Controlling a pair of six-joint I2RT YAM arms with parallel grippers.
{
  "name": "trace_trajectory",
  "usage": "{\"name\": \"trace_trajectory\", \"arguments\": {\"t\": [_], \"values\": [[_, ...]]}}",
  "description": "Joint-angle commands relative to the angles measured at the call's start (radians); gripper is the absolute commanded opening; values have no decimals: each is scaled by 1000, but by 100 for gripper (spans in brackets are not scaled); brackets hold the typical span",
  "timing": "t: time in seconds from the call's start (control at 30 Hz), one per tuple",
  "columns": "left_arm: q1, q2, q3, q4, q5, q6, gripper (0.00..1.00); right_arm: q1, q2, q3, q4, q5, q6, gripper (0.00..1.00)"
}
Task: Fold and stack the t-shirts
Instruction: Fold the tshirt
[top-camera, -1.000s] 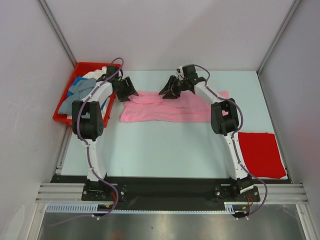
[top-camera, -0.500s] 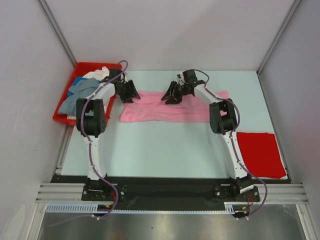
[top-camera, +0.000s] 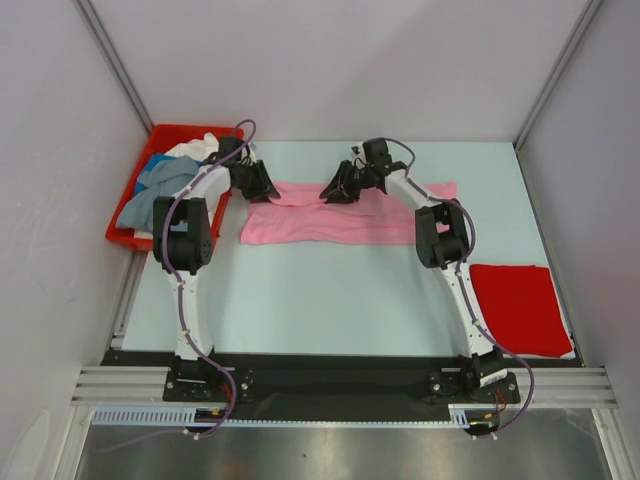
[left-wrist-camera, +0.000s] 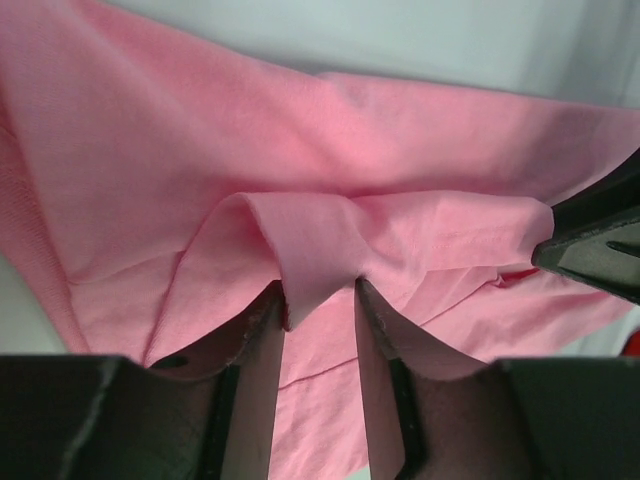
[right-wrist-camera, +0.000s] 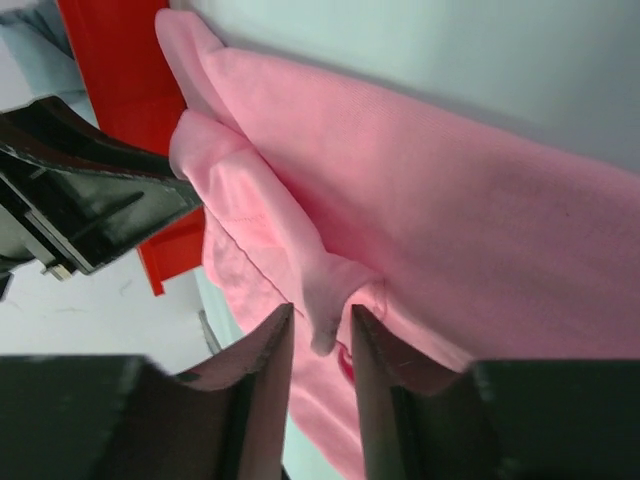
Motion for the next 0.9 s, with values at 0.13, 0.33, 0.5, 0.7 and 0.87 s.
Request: {"name": "trace_trajectory", "arguments": {"t": [0.13, 0.33, 0.5, 0.7, 0.87], "values": [[9, -5, 43, 10, 44, -7, 26, 10, -3, 63, 72, -46, 94, 2], [43, -50, 62, -119, 93, -38, 9, 1, -95, 18, -4, -72, 191, 0], [64, -160, -46, -146, 98, -21, 0, -4, -159, -54, -108, -100, 131, 0], [70, -228, -112, -168, 102, -20, 0, 4, -188, -97, -219, -92, 36, 0], [72, -249, -144, -209, 112, -7, 0, 5, -212, -138, -262, -77, -12, 0]]}}
